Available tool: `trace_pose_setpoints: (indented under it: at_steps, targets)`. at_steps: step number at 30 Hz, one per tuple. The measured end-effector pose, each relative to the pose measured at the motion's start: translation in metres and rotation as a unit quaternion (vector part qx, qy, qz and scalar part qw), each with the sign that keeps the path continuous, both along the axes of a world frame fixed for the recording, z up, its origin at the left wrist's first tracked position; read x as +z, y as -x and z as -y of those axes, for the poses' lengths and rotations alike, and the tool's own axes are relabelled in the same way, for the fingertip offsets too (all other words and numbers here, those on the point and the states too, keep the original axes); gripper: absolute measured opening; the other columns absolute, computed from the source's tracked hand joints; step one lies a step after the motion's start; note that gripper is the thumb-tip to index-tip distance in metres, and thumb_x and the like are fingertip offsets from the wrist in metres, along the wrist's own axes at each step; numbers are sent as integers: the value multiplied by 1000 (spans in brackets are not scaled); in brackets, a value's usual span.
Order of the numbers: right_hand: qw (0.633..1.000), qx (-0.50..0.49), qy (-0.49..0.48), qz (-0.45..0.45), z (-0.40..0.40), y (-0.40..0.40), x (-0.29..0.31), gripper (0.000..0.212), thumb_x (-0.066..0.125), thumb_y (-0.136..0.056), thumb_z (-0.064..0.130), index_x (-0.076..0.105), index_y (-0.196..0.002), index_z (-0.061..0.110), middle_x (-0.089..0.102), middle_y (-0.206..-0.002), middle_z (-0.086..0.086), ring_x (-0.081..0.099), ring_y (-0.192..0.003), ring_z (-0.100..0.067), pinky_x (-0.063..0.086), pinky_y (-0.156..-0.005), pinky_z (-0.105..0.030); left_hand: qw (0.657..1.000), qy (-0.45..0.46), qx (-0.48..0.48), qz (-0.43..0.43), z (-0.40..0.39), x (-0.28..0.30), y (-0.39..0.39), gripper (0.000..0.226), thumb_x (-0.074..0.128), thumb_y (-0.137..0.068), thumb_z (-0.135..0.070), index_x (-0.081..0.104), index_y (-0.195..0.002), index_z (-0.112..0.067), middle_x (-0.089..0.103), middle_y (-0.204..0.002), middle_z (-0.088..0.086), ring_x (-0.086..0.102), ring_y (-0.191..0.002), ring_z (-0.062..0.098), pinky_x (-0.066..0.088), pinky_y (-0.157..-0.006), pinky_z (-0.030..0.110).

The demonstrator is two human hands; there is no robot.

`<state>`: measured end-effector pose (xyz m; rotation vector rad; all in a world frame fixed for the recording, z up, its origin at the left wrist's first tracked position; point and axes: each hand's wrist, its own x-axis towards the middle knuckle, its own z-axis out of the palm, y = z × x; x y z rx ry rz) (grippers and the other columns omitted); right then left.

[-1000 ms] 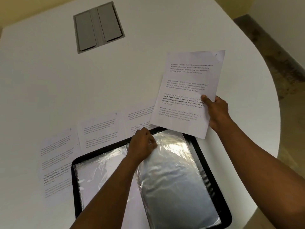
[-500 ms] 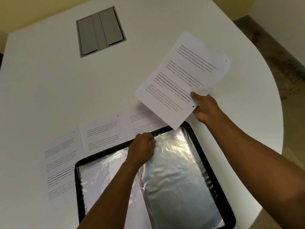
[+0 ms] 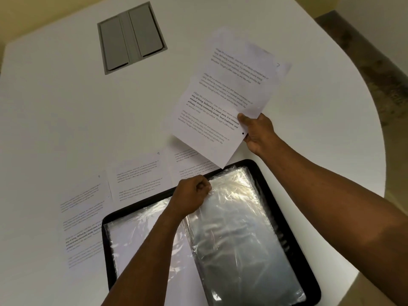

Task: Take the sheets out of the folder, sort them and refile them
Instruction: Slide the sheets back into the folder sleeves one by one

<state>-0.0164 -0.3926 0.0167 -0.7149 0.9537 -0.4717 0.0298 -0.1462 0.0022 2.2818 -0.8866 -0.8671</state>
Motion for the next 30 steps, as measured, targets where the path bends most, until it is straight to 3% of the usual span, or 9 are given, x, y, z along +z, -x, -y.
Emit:
trace_pose_setpoints:
  at_steps: [5,14,21,27,30]
  targets:
    - [999,34,16,-17,-13,-15,-7,36,71,-86,5,62,-120,14,68,-115,-8,67,-103,-26,56,-89,-47,999,18,16,-31,-4,0,5,16,63,-92,-18,73,-102,-26,70,-93,-12,62,-82,-2,46,-74,12]
    - [983,164,52,-57,-22,-16,-10,39,71,-86,6,62,-123,12,68,-117,-7,68,-100,-23,58,-79,-40,999,25,25,21,-3,2,4,12,62,-92,-19,73,-97,-22,71,-88,-11,62,-78,1,49,-74,16]
    - [970,209,101,-67,-4,-7,-8,37,71,-85,4,63,-119,16,69,-114,-3,67,-102,-23,57,-83,-41,998,34,34,36,2,-2,5,9,70,-87,-25,71,-94,-20,69,-79,-8,61,-72,2,49,-69,17]
    - [927,312,176,-112,6,-7,-13,44,74,-84,10,62,-125,14,69,-116,-4,68,-102,-23,56,-90,-47,997,40,53,32,3,-4,-1,5,72,-84,-29,69,-85,-25,64,-71,-12,59,-66,2,52,-67,23]
    - [909,355,179,-123,10,-6,-13,47,74,-84,10,60,-128,14,69,-117,-4,68,-101,-23,56,-89,-45,999,8,44,23,-4,-4,-6,13,74,-81,-32,66,-89,-26,62,-70,-10,57,-65,2,48,-66,19]
